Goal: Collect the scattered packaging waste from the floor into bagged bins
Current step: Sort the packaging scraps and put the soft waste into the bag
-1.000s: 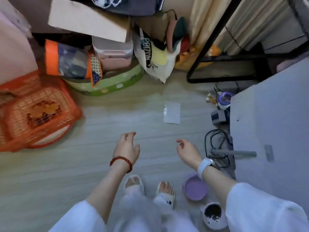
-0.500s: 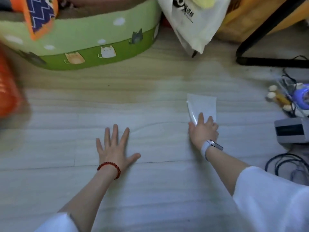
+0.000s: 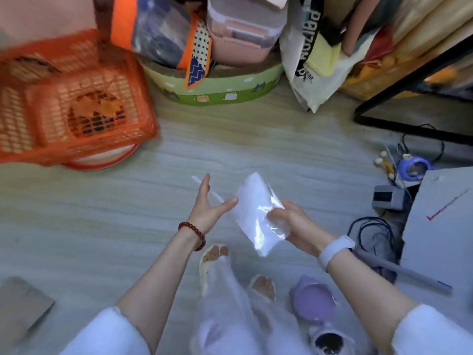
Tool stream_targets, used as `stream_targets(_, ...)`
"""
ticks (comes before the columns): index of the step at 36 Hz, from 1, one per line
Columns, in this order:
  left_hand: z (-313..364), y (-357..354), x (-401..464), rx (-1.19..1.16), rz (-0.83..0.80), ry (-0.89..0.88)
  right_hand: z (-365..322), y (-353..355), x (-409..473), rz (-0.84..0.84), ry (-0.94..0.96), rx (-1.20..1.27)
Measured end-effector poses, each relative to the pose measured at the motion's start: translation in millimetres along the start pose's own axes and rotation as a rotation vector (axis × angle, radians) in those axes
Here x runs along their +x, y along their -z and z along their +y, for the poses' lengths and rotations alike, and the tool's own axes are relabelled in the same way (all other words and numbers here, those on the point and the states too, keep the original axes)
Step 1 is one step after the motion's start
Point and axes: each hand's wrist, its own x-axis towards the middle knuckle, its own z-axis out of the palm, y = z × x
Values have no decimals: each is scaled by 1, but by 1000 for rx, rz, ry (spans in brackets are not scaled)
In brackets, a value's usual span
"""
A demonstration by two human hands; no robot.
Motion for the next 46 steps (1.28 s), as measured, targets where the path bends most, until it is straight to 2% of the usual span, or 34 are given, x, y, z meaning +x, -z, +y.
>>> stream_targets(4,35,24,-100,-274,20,90,-30,-43,-96,-134,-24,32)
stream_targets(11,51,65,-246,-427,-1,150,-61,-108,-215,-279,-127,-137)
stream_targets(14,44,85,-297,-377,39,149,-65,-137,-247,-381,-178,-230)
stream_targets(16,32,94,-327,-322,101,113,-60,-162,-263,-310,-182,-348)
stream_targets(17,26,97,-343,-260,173,73,-55,-175,-268,-249,-170,-418)
stream_targets(19,10,103,-372,-18,435,-13,-41,-203,-280,-178,-153,-569)
stream_targets(21,-9,112,-402,233,658,-71,-25,-235,-289,-180,-153,-668)
stream_targets(25,-73,138,-455,426,837,-272,8,-318,-317,-263,-231,-534)
stream_targets(27,-106,156,-482,474,900,-361,26,-362,-334,-357,-292,-413)
stream_targets(30,-150,185,-529,470,941,-387,60,-425,-352,-554,-389,-311)
stream_targets(32,-186,210,-564,442,923,-348,92,-467,-364,-638,-456,-295)
stream_targets(34,-222,235,-601,491,820,-269,131,-510,-377,-624,-461,-367)
stream_targets(37,-274,273,-661,538,579,-99,192,-575,-397,-503,-274,-602)
stream_targets(39,-308,299,-701,539,481,15,229,-614,-408,-462,-182,-749)
stream_targets(42,-362,334,-746,433,439,101,269,-667,-425,-456,10,-1040)
stream_targets(46,-418,371,-785,305,437,225,298,-728,-446,-580,250,-1375)
